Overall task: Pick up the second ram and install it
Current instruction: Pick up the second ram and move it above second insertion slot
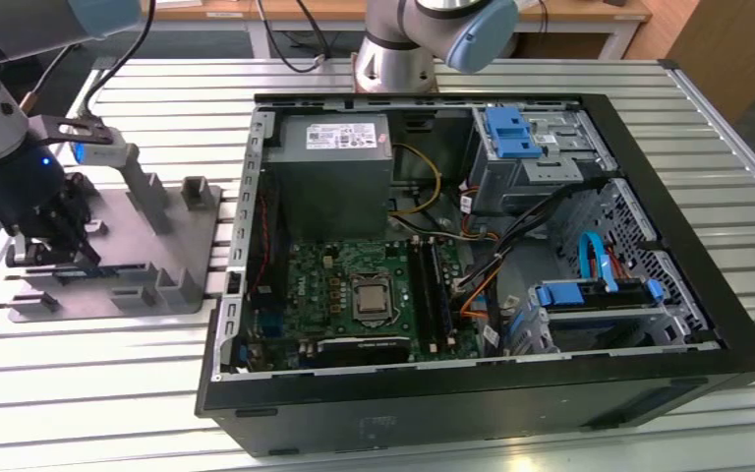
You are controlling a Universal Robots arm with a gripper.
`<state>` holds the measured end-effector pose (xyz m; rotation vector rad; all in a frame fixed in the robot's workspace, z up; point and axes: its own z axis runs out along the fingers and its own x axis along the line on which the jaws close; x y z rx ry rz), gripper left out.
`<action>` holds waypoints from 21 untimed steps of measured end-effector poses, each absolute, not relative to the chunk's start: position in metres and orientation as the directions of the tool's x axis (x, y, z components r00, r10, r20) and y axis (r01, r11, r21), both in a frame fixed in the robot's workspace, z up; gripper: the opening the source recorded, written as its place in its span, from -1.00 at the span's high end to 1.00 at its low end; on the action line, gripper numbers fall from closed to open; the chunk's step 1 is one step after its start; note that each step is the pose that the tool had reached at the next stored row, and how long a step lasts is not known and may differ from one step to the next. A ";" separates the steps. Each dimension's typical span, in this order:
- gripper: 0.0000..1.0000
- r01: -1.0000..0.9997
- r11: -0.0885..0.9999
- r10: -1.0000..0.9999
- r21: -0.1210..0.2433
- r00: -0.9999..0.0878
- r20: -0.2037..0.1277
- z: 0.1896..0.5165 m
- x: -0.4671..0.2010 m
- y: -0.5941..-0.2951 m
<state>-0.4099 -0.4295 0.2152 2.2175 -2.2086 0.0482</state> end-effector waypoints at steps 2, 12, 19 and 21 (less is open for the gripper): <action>0.80 -1.000 -0.004 -1.000 -0.014 0.004 0.030 0.215 -0.410 -0.429; 0.53 -1.000 -0.003 -1.000 -0.014 0.002 0.015 0.215 -0.411 -0.429; 0.53 -1.000 -0.003 -1.000 -0.014 0.003 0.006 0.209 -0.417 -0.432; 0.53 -1.000 -0.002 -1.000 -0.014 0.002 0.006 0.206 -0.417 -0.433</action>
